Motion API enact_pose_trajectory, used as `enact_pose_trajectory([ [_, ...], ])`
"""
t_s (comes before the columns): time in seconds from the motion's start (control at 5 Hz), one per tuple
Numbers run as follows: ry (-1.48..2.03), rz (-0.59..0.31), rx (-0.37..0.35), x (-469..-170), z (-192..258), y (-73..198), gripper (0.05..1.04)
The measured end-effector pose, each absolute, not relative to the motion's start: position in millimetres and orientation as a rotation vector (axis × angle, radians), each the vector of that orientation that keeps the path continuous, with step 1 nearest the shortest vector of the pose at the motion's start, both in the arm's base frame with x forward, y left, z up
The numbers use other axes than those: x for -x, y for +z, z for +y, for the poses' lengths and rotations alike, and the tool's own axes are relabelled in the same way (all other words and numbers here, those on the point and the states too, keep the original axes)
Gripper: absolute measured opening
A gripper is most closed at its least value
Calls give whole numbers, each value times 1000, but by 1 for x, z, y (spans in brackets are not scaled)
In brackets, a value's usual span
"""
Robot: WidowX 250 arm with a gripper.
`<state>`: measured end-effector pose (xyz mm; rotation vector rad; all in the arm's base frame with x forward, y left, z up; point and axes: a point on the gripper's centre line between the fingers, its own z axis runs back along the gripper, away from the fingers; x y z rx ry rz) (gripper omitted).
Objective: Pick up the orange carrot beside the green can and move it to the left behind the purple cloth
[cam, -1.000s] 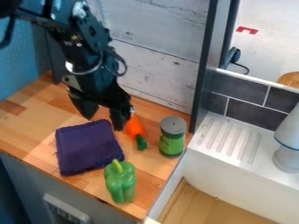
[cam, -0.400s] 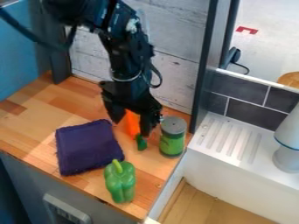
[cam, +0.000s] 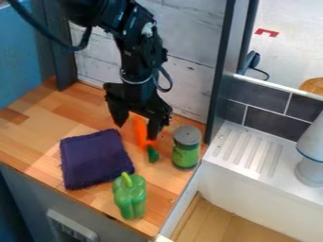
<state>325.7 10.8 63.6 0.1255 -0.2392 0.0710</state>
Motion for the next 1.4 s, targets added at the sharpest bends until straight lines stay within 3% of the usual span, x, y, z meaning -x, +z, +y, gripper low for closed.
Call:
enact_pose_trajectory([
  [0.8,268,-191,-97,-369,30,26,1001],
  [1.4,283,-146,-96,-372,29,2,1001],
])
